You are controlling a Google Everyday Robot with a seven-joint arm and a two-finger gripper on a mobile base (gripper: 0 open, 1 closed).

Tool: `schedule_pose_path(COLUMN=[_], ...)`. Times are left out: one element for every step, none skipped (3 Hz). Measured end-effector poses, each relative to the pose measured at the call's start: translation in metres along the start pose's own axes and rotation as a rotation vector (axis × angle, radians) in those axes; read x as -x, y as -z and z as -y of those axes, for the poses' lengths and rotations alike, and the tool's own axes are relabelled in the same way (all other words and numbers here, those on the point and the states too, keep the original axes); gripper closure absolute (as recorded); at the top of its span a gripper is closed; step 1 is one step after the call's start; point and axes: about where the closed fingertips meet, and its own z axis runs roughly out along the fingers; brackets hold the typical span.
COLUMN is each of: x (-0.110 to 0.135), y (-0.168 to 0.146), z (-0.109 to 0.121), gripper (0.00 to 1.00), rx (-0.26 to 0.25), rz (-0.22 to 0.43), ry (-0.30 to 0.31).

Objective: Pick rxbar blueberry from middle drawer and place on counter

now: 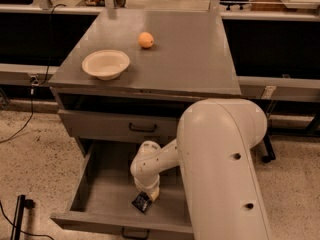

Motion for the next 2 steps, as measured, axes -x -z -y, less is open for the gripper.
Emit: schedule_pose_path(x=[0.013, 0.026], y=[0.012, 0.058], z=[0.013, 0.019], gripper=[1.0, 1.0], rx=[-0.059, -0.215], rz=[0.003, -0.002], ry=[0.075, 0.141])
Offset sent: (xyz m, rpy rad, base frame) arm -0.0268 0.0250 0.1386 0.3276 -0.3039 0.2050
